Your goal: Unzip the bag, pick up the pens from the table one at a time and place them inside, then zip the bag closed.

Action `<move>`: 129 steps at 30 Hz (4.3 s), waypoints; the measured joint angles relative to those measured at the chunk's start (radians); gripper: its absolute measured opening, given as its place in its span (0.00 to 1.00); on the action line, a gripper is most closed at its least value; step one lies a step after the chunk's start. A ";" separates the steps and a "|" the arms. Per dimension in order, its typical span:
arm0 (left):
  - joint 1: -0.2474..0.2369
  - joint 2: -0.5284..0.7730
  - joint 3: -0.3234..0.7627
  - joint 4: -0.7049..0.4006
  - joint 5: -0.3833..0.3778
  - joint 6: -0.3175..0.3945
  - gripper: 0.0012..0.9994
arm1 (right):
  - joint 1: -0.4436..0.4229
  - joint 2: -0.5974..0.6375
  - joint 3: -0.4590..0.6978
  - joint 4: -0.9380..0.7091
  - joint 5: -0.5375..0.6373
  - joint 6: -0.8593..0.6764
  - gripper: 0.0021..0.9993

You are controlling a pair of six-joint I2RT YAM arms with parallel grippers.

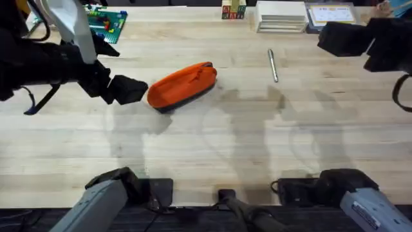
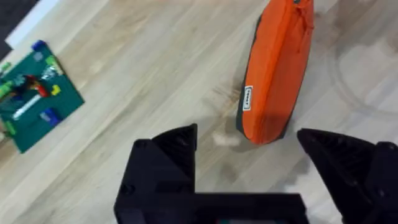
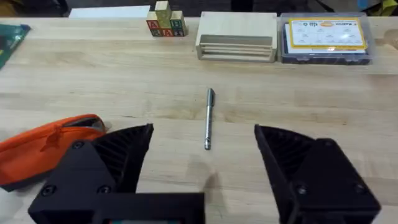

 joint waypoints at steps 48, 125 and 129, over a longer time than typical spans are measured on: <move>0.037 0.244 -0.036 -0.060 0.047 0.194 0.96 | 0.000 0.000 0.000 0.002 0.000 0.000 1.00; 0.037 0.500 -0.045 0.038 0.197 0.246 0.04 | 0.578 0.497 0.124 0.254 -0.160 0.216 1.00; 0.037 0.500 -0.045 0.038 0.197 0.246 0.04 | 0.627 0.550 0.125 0.273 -0.160 0.224 1.00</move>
